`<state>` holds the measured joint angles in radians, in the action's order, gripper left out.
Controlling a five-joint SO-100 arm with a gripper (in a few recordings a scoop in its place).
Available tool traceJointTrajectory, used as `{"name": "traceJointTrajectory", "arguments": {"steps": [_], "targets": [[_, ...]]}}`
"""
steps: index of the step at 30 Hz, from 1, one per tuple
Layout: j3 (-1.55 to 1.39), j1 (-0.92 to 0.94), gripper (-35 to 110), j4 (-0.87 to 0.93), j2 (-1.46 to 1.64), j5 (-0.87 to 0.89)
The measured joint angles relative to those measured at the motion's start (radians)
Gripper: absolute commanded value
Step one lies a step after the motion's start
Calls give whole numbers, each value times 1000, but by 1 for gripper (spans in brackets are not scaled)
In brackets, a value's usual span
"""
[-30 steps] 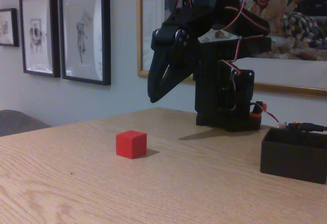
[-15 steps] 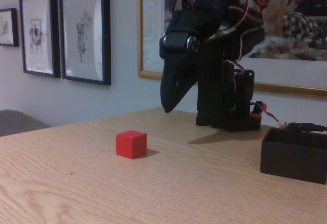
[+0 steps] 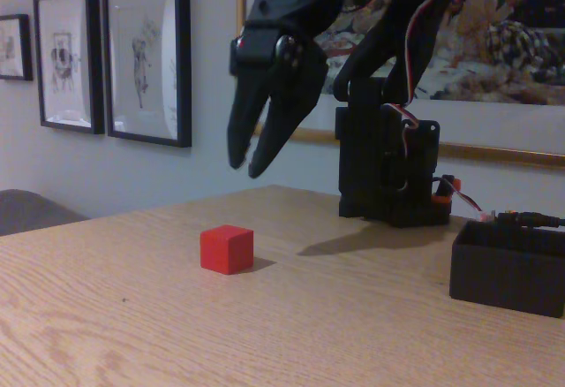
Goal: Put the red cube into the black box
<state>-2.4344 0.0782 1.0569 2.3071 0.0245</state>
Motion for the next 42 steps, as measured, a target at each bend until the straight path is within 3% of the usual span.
{"name": "traceJointTrajectory", "arguments": {"steps": [16,42], "targets": [[112,-9,29,-23,-324,29],[173,8,22,-101,-548,49]]}}
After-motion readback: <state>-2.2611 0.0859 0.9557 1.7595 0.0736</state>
